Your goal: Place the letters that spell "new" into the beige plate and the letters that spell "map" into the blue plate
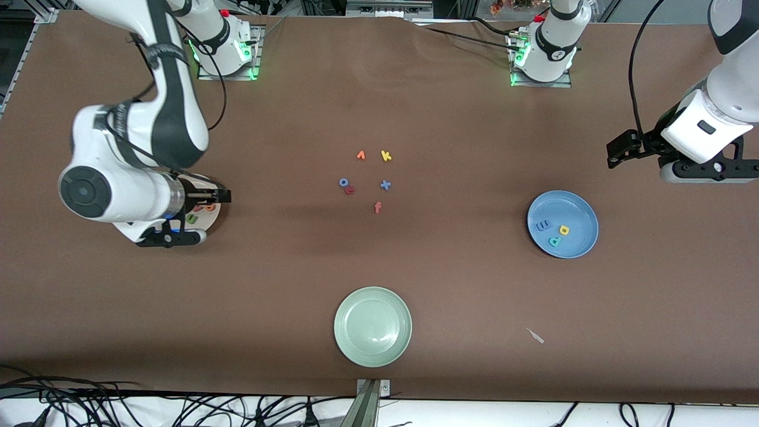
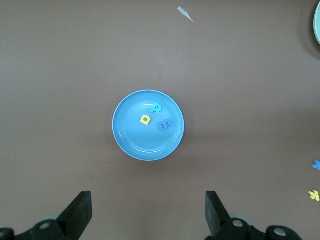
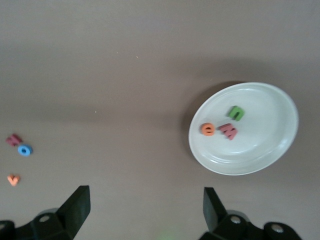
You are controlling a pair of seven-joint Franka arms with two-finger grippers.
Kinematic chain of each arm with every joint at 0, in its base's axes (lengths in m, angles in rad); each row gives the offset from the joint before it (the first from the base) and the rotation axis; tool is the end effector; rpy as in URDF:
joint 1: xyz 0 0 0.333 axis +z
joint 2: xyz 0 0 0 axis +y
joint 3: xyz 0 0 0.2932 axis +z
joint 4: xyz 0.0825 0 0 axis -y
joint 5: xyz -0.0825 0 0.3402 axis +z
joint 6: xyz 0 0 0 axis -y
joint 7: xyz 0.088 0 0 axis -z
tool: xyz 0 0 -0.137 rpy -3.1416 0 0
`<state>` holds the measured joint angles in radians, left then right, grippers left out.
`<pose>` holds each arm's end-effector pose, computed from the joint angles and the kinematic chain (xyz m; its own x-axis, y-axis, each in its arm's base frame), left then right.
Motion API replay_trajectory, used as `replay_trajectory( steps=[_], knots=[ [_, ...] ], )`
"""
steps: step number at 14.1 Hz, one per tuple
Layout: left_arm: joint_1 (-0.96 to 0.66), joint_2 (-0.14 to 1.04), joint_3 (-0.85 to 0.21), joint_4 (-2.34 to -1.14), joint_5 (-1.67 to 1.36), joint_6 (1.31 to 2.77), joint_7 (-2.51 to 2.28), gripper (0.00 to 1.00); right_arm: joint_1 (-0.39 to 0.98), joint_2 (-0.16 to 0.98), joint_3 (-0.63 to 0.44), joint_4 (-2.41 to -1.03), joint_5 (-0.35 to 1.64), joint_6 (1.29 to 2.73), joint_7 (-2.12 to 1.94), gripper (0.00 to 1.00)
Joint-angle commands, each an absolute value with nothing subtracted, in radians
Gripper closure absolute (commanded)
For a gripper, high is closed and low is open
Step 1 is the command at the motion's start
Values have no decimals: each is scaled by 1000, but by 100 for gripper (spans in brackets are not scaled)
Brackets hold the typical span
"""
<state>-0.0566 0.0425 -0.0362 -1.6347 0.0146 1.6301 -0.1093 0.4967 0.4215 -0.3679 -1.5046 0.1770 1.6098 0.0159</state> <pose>0.5213 -0.0463 0.5274 0.9988 0.0157 -0.0454 0.0149 -0.9997 -0.0180 0.5713 0.1226 0.3809 0.9550 0.0869 -0.2837 0.0860 -0.9962 -0.0154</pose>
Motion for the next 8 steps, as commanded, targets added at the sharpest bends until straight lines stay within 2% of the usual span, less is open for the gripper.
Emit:
replay_trajectory(
  steps=[1,6,8],
  knots=[
    [-57,21,-28,-1643,-5,1618,-84,0,301,267,-147,-1519,83,1585,21,0],
    [-55,21,-26,-1643,-5,1614,-84,0,247,112,-178,-1499,71,1433,29,0],
    [-55,21,-25,-1643,-5,1611,-84,0,230,88,-176,-1572,25,1443,43,0]
  ],
)
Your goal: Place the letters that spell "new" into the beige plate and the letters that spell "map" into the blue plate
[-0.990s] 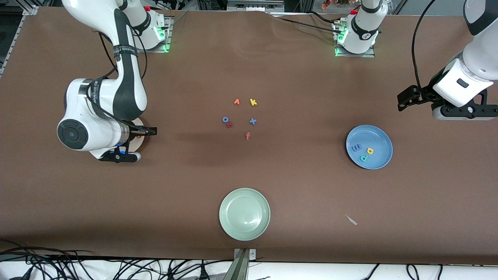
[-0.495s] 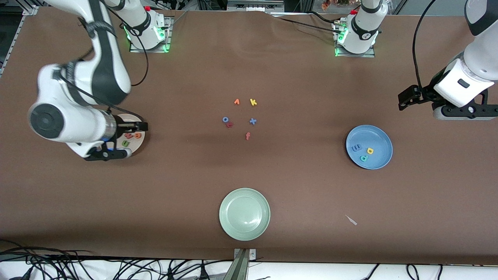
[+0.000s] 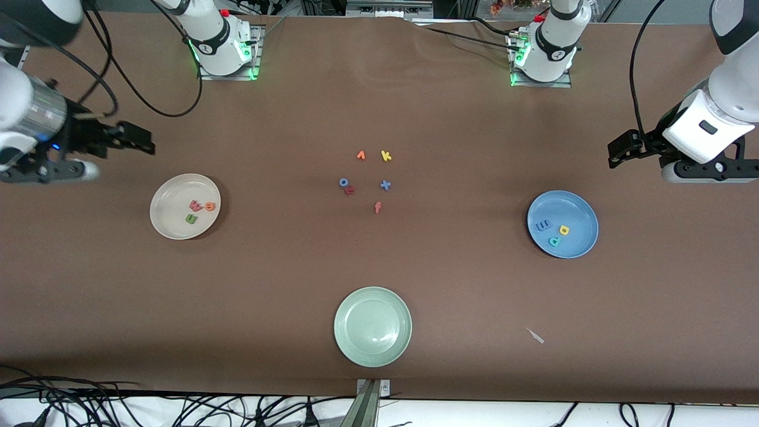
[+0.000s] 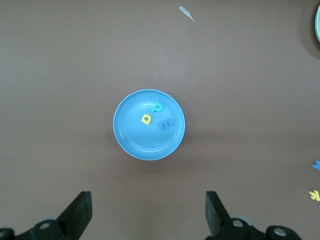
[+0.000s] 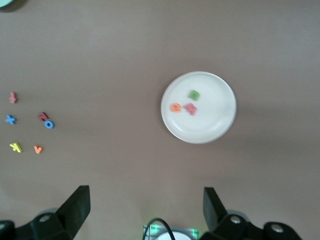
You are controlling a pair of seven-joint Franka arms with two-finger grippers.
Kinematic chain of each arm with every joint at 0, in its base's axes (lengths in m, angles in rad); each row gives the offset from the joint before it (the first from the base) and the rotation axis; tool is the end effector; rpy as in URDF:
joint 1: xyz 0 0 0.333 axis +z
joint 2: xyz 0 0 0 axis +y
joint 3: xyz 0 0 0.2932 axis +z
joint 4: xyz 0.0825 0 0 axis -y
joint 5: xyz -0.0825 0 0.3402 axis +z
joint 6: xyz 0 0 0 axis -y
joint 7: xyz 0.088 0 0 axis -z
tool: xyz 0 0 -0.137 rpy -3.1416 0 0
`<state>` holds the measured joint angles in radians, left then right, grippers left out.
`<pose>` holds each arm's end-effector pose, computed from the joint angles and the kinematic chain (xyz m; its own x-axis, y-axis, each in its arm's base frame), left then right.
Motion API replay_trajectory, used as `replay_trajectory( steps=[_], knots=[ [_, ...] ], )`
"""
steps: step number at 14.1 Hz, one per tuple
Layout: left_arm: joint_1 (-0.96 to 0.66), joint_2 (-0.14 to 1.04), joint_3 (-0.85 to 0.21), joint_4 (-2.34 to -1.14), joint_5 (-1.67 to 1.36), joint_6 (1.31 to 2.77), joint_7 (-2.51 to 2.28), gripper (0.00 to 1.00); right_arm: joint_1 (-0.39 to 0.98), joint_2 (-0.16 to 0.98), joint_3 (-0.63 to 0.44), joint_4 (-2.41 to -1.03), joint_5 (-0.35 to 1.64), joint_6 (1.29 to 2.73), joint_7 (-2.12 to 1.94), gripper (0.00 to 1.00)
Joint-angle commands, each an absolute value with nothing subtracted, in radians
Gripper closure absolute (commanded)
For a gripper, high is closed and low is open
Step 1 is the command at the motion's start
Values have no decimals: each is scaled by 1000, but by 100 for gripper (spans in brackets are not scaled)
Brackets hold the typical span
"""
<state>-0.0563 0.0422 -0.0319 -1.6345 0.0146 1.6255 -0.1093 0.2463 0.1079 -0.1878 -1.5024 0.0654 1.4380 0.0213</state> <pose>0.5208 -0.0438 0.5272 0.9986 0.0204 -0.0494 0.0195 -0.9996 -0.0187 0.5179 0.0446 0.5356 0.9845 0.0427 -0.1704 0.0361 -0.9985 -0.0416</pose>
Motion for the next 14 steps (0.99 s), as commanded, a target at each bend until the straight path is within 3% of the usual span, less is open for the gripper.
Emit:
replay_trajectory(
  steps=[1,14],
  knots=[
    [-55,21,-25,-1643,-5,1611,-84,0,215,80,-172,-1584,20,1463,41,0],
    [-55,20,-25,-1643,-5,1603,-84,0,221,121,-172,-1542,26,1572,44,0]
  ],
)
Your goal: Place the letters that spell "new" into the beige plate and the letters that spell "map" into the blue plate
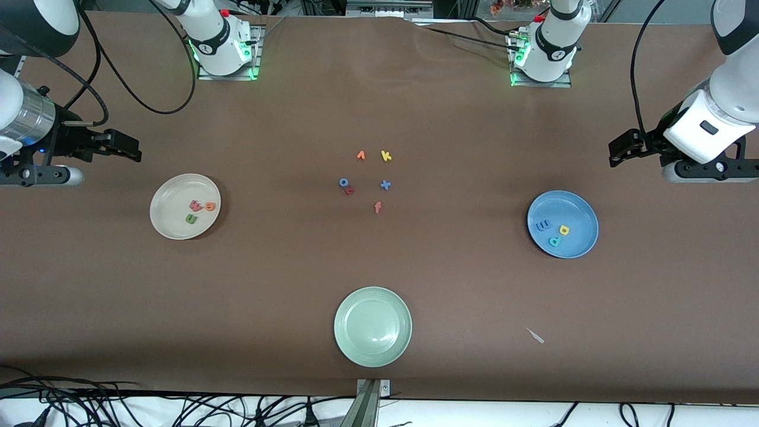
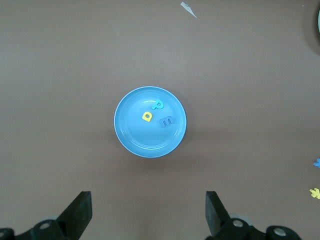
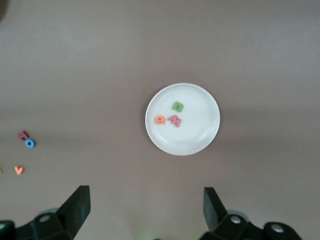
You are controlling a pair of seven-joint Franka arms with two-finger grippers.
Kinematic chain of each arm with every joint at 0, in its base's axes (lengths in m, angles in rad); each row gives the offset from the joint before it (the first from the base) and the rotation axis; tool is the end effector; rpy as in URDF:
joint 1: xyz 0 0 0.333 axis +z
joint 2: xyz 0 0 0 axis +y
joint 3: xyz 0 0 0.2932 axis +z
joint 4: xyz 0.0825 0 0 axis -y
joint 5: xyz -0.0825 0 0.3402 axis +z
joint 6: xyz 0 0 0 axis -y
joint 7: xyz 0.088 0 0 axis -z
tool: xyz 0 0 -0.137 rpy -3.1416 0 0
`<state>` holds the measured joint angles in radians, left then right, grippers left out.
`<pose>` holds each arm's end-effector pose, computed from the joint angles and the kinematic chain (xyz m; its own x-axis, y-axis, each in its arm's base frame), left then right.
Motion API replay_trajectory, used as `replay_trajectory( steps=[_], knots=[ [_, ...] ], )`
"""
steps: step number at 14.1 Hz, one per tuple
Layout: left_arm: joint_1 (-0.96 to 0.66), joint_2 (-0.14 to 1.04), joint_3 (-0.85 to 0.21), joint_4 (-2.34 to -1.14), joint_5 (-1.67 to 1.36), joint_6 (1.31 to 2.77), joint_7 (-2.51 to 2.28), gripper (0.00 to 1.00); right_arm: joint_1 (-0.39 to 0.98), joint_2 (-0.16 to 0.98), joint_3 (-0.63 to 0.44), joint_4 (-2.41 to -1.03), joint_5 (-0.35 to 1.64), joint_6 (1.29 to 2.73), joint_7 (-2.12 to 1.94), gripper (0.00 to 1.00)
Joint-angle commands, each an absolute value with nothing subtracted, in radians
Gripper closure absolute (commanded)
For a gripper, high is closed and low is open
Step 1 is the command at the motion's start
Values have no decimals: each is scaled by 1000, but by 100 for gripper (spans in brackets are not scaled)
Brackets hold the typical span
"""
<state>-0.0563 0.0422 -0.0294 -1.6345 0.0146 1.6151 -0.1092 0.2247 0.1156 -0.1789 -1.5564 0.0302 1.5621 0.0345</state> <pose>0.5195 -0.0424 0.5264 0.9980 0.0229 -0.0597 0.0218 -0.9996 -0.0199 0.5337 0.0330 0.5175 0.9941 0.0102 -0.1081 0.0097 -0.9999 -0.0058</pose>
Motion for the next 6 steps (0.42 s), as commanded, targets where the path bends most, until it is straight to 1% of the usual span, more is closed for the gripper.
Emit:
replay_trajectory(
  steps=[1,6],
  knots=[
    [-55,21,-25,-1643,-5,1603,-84,0,225,121,-170,-1542,25,1574,44,0],
    [-55,21,-25,-1643,-5,1603,-84,0,218,123,-172,-1546,26,1575,44,0]
  ],
)
